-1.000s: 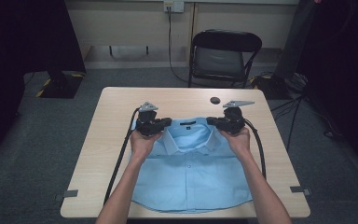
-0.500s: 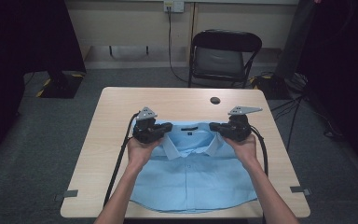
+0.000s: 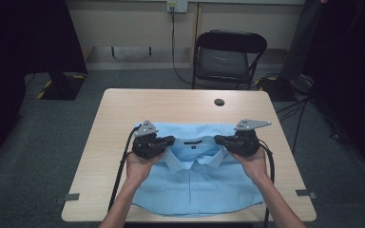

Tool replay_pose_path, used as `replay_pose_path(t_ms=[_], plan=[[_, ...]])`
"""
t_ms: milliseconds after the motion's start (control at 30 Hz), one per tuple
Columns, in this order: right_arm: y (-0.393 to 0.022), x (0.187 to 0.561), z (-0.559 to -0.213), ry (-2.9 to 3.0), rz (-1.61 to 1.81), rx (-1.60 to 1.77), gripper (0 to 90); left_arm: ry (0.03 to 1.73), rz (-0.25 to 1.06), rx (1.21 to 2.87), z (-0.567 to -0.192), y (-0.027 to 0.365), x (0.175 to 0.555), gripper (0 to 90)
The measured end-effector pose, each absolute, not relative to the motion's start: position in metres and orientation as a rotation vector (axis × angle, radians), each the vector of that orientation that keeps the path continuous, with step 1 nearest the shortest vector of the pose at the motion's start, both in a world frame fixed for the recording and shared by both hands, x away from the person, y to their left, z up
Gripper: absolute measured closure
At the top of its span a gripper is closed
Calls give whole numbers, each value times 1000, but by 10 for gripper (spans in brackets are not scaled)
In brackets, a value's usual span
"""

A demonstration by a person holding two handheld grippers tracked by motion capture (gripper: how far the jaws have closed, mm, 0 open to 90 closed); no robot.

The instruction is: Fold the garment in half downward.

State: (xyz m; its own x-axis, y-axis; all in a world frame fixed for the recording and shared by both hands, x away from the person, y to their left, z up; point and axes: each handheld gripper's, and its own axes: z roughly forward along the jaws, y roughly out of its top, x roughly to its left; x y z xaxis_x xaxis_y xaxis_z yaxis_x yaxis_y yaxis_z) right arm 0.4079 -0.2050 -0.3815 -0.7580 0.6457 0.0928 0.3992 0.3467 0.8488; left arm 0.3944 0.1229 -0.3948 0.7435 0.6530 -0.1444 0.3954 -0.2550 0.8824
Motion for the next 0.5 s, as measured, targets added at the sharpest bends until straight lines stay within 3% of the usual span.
replay_pose_path(t_ms=[500], plan=[[-207, 359, -403, 2385, 1361, 868, 859, 785, 358, 1935, -412, 117, 352, 851]])
